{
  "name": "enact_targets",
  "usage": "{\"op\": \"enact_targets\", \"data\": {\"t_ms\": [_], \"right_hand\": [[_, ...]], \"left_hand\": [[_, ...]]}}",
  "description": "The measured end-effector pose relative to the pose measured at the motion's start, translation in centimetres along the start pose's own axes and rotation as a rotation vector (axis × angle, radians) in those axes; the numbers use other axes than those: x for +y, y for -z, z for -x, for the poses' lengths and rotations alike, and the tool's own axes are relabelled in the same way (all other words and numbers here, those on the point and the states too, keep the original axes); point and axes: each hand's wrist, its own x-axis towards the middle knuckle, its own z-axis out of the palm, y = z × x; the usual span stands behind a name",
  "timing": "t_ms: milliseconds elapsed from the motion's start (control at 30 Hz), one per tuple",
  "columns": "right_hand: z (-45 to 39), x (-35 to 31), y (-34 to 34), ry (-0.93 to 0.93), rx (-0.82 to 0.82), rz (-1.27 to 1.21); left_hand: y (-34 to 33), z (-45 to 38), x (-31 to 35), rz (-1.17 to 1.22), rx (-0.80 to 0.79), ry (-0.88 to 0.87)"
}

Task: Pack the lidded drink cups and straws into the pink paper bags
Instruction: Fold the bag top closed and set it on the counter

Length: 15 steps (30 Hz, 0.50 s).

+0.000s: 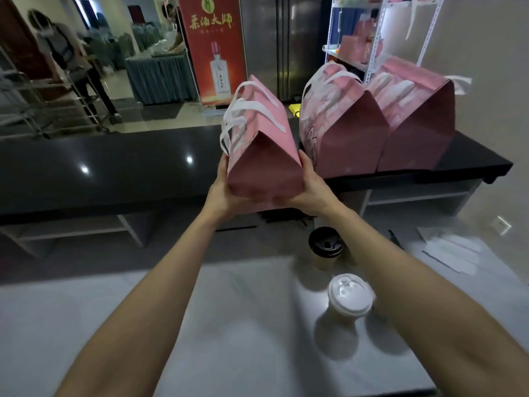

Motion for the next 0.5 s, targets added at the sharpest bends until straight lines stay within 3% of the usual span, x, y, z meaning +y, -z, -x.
{"op": "enact_targets", "data": {"t_ms": [167, 333, 500], "right_hand": [[1.5, 2.6, 1.6, -0.113, -0.008, 0.162], [3.6, 4.6, 1.5, -0.156, -0.219, 0.453], [3.9, 5.1, 0.7, -0.172, -0.272, 0.489]], "left_hand": [[-1.0, -2.4, 0.0, -0.046, 0.051, 0.042], [-2.0, -5.1, 0.7, -0.052, 0.069, 0.061], [-3.2, -7.4, 0.7, -0.047, 0.068, 0.053]]}}
